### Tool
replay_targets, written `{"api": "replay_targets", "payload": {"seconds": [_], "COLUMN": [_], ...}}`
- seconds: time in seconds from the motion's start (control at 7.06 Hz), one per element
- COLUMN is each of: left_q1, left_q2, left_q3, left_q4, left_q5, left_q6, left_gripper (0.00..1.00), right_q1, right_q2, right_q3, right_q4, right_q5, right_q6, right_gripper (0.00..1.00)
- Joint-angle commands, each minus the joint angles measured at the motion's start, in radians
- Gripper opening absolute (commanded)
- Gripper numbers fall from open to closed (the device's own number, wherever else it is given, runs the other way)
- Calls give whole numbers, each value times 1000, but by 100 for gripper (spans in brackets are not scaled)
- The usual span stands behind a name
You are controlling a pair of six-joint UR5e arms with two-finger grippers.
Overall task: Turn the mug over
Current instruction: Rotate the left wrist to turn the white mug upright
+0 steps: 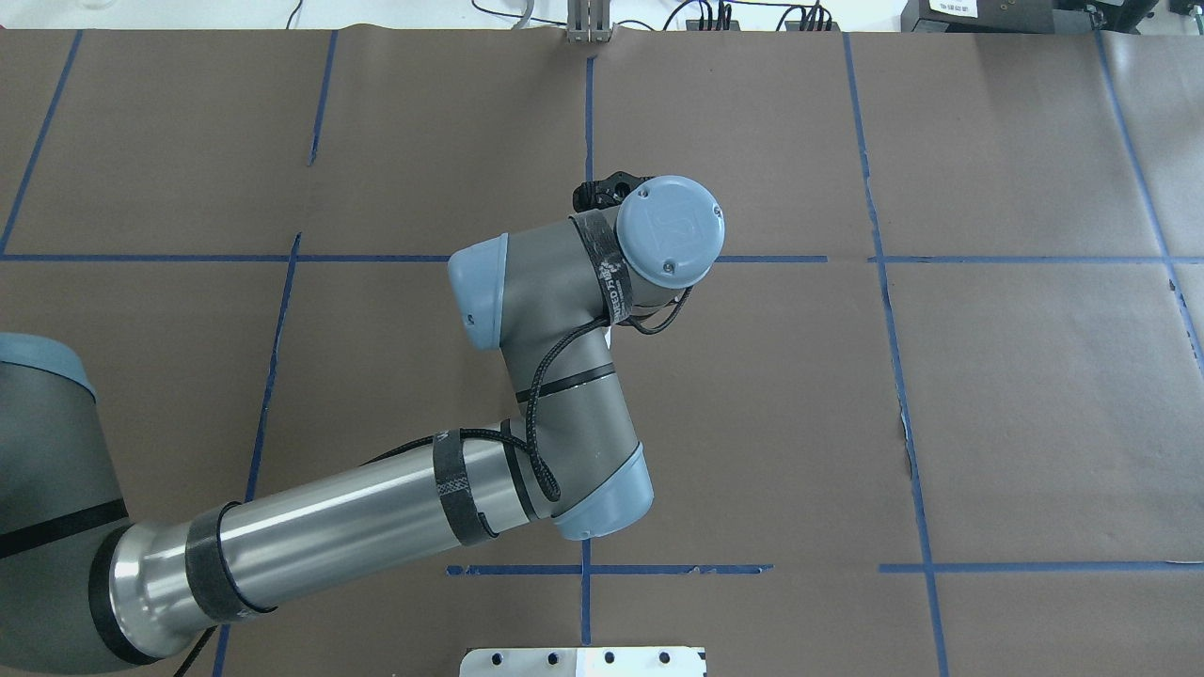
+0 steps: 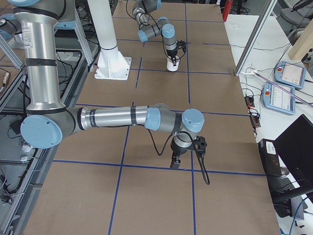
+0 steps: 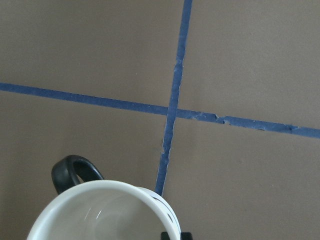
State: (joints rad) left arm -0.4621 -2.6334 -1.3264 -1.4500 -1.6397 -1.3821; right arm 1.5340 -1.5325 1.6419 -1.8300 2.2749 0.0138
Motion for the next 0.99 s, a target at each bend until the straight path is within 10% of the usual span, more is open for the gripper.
{"api": "replay_targets", "payload": {"seconds": [0.0,0.57,0.71,0.85], "left_q1": [7,28,30,34], "left_q2": [-2,-2,0,1], "left_q3": [1,1,1,-2], "left_q4": [0,-15,-16,-20], "left_q5": [1,3,4,4], "left_q6": [0,-8,-6,-9], "left_gripper": [0,0,88,100], "right_q1": [0,0,0,0], "right_q2": [0,0,0,0], "right_q3": [1,1,1,1], "right_q4": [0,0,0,0], "right_q5": [0,0,0,0], "right_q6": [0,0,0,0], "right_gripper": [100,100,100,100]}}
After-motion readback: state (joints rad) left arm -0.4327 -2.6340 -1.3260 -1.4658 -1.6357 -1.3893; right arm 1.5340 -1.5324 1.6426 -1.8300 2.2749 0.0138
